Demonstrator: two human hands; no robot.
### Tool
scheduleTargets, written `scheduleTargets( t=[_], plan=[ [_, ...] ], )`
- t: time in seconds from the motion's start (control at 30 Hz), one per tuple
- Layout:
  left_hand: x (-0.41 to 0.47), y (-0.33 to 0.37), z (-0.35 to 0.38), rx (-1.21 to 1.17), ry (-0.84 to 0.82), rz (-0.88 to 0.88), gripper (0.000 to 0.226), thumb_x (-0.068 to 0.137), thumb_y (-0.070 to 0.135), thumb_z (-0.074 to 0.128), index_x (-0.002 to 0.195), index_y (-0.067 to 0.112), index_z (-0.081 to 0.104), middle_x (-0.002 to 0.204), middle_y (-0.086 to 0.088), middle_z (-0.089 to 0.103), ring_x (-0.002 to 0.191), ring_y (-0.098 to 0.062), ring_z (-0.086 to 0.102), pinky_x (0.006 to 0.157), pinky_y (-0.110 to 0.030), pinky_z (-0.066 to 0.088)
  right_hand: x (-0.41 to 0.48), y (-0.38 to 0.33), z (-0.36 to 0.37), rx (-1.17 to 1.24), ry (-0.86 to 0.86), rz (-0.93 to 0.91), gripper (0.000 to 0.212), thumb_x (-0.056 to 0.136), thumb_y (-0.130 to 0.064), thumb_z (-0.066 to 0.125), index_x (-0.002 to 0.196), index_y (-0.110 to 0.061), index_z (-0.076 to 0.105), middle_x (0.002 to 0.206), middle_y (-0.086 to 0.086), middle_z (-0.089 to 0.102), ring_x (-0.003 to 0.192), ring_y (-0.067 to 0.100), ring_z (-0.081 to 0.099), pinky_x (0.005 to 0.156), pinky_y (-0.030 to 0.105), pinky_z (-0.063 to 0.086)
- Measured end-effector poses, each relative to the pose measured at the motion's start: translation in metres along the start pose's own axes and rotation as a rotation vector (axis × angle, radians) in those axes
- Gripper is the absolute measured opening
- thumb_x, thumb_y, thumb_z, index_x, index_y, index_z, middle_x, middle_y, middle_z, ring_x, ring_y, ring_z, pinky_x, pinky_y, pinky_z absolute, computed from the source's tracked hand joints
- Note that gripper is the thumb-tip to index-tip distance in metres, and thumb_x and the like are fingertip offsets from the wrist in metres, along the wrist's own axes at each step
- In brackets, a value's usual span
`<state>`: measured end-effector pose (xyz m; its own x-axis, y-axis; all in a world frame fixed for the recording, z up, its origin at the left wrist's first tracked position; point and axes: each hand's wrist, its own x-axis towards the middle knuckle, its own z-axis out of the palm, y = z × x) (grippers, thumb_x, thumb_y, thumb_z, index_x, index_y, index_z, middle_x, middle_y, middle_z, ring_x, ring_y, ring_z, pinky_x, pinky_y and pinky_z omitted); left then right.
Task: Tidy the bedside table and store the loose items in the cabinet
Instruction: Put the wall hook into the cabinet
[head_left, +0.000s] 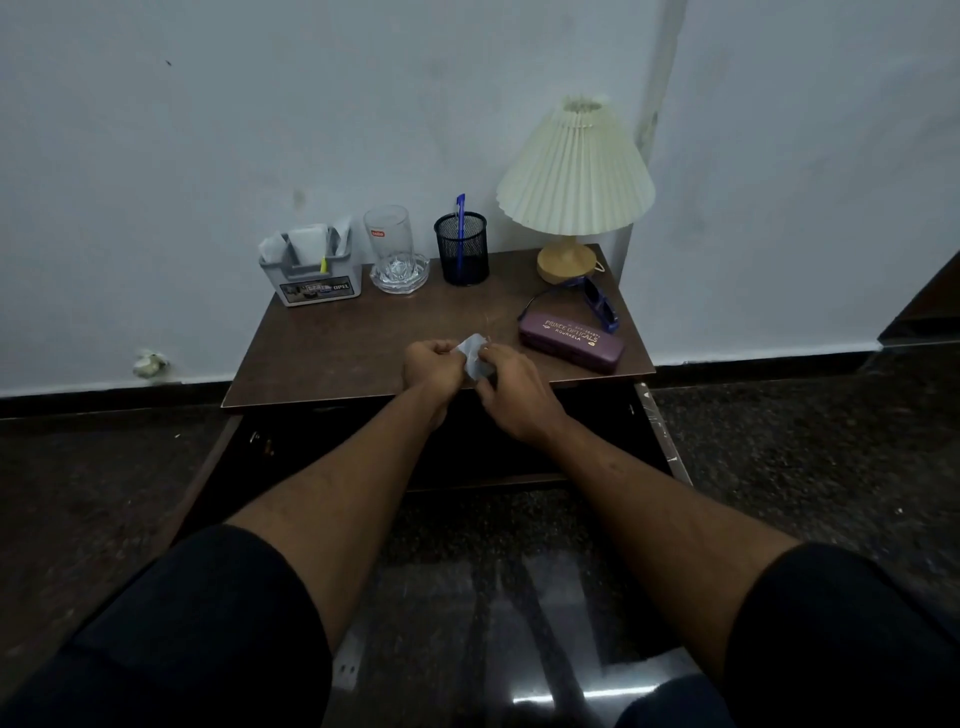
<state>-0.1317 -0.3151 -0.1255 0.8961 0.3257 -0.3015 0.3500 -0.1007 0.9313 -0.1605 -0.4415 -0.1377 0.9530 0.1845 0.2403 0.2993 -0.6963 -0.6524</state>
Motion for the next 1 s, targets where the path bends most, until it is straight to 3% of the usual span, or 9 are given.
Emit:
scheduleTargets(
  t=[0.13, 0.27, 0.37, 0.53, 0.67, 0.77, 0.83, 1.0],
  plan=[
    [-0.011, 0.000, -0.010, -0.051, -0.017, 0.008, 0.016, 0.075, 0.012, 0.074, 0.091, 0.012, 0.074, 0.086, -0.012, 0.078, 0.081, -0.025, 0.076, 0.076, -0.040, 0.064, -0.007, -0.009, -0.005, 0.052, 0.011, 0.004, 0.040, 0.094, -0.014, 0.060, 0.131, -0.002, 0.061, 0.134, 0.015, 0.062, 0.124, 0.027, 0.058, 0.103, 0.032, 0.044],
    [-0.027, 0.002, -0.021, -0.134, -0.069, -0.001, 0.014, 0.087, -0.001, 0.066, 0.100, 0.002, 0.072, 0.092, -0.016, 0.076, 0.077, -0.021, 0.075, 0.063, -0.028, 0.061, -0.015, -0.021, -0.015, 0.152, 0.055, 0.077, 0.035, 0.094, -0.016, 0.058, 0.128, -0.005, 0.063, 0.129, 0.011, 0.065, 0.117, 0.022, 0.061, 0.097, 0.029, 0.046],
    [-0.043, 0.003, -0.029, -0.185, -0.120, -0.007, 0.016, 0.090, -0.002, 0.063, 0.105, -0.004, 0.069, 0.096, -0.019, 0.075, 0.083, -0.025, 0.074, 0.077, -0.036, 0.063, -0.022, -0.029, -0.020, 0.238, 0.080, 0.145, 0.032, 0.092, -0.015, 0.059, 0.123, -0.009, 0.065, 0.123, 0.006, 0.068, 0.113, 0.018, 0.062, 0.095, 0.031, 0.050],
    [-0.071, -0.001, -0.044, -0.254, -0.199, -0.023, 0.013, 0.091, -0.001, 0.065, 0.103, -0.002, 0.066, 0.099, -0.020, 0.073, 0.082, -0.024, 0.073, 0.067, -0.029, 0.063, -0.039, -0.038, -0.020, 0.380, 0.158, 0.344, 0.018, 0.087, -0.020, 0.067, 0.104, -0.017, 0.068, 0.095, -0.008, 0.069, 0.084, 0.005, 0.064, 0.071, 0.019, 0.049],
    [-0.089, -0.010, -0.054, -0.279, -0.193, -0.045, 0.012, 0.094, -0.001, 0.061, 0.104, -0.002, 0.066, 0.099, -0.021, 0.074, 0.082, -0.026, 0.073, 0.067, -0.029, 0.063, -0.054, -0.039, -0.010, 0.557, 0.129, 0.524, 0.023, 0.082, -0.020, 0.069, 0.104, -0.015, 0.070, 0.088, 0.002, 0.076, 0.076, 0.013, 0.072, 0.070, 0.032, 0.060],
    [-0.100, -0.018, -0.061, -0.299, -0.187, -0.054, 0.012, 0.096, -0.002, 0.058, 0.105, -0.002, 0.066, 0.096, -0.019, 0.074, 0.078, -0.025, 0.073, 0.069, -0.029, 0.064, -0.064, -0.045, -0.008, 0.682, 0.141, 0.604, 0.014, 0.086, -0.009, 0.065, 0.098, -0.008, 0.073, 0.083, 0.011, 0.077, 0.061, 0.014, 0.068, 0.059, 0.029, 0.057],
    [-0.108, -0.022, -0.066, -0.301, -0.180, -0.054, 0.012, 0.096, -0.001, 0.058, 0.105, -0.001, 0.066, 0.094, -0.017, 0.074, 0.076, -0.023, 0.073, 0.069, -0.028, 0.063, -0.071, -0.049, -0.007, 0.709, 0.139, 0.613, 0.011, 0.089, -0.006, 0.064, 0.092, -0.006, 0.075, 0.082, 0.014, 0.077, 0.061, 0.017, 0.066, 0.062, 0.031, 0.057],
    [-0.119, -0.029, -0.073, -0.314, -0.151, -0.080, 0.009, 0.097, 0.001, 0.058, 0.100, 0.003, 0.066, 0.085, -0.012, 0.073, 0.062, -0.015, 0.071, 0.056, -0.021, 0.059, -0.080, -0.058, -0.009, 0.746, 0.107, 0.615, 0.009, 0.092, -0.004, 0.065, 0.093, -0.001, 0.073, 0.084, 0.017, 0.076, 0.055, 0.013, 0.063, 0.057, 0.025, 0.054]
  ],
)
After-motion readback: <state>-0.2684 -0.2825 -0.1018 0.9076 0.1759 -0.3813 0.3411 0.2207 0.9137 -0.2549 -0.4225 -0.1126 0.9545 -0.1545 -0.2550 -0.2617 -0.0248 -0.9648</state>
